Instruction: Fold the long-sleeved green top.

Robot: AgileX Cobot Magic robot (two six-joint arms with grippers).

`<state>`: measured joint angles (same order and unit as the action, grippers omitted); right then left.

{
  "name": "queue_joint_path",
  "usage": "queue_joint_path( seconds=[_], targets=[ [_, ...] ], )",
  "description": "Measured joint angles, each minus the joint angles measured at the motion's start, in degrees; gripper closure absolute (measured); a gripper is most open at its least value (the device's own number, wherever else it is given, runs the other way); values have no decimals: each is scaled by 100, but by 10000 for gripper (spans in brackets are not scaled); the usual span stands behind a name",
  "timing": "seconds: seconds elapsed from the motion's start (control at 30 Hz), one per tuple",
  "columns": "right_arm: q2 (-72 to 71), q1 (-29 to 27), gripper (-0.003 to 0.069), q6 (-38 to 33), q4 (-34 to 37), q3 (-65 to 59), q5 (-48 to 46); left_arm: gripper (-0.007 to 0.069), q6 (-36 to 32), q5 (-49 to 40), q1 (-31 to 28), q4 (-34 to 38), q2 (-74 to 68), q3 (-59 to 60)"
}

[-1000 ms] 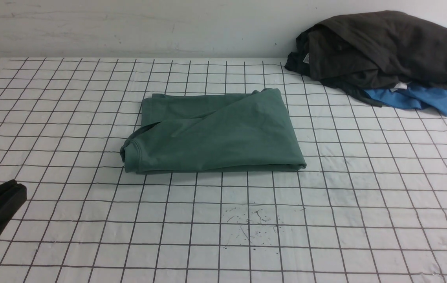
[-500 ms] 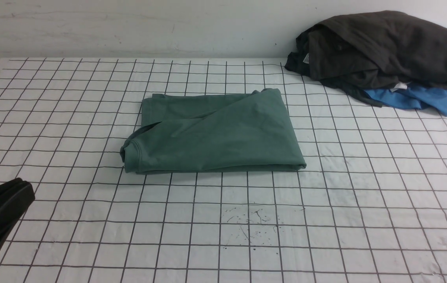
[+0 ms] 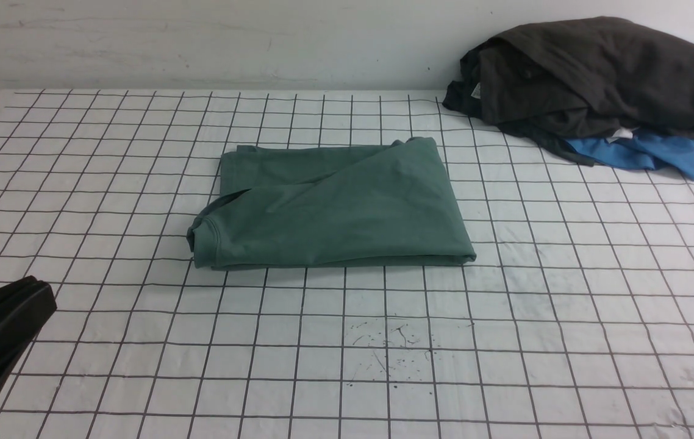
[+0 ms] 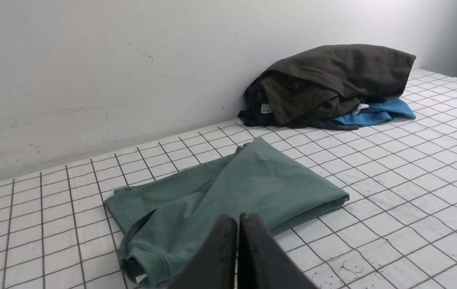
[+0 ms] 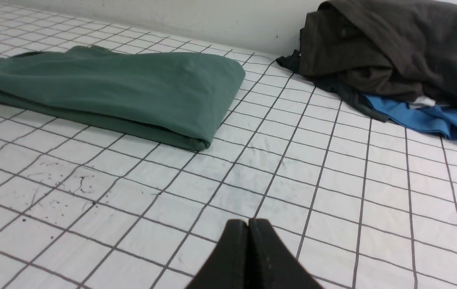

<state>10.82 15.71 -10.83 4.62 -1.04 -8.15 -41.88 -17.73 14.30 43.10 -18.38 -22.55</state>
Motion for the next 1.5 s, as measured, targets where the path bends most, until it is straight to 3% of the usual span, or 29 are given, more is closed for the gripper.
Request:
queue_joint_path(
  seconds=[0.17,0.27,0.5,1.23,1.5],
  targets=[
    [-565,-274,673,64,36,-60,-85,631,0,0,0,0,0,0],
    [-1080,-846,673,107,100,-60,-332,631,0,0,0,0,0,0],
    [-1138,-1551,673,123,230,-60,-897,631,0,-10,0,11,0,7],
    [-1138,-1594,673,130,271,-36,-1263,631,0,-29,0,11,0,7],
    [-1138,-1594,673,130,271,-36,-1268,631,0,7,-77,11,932,817]
  ],
)
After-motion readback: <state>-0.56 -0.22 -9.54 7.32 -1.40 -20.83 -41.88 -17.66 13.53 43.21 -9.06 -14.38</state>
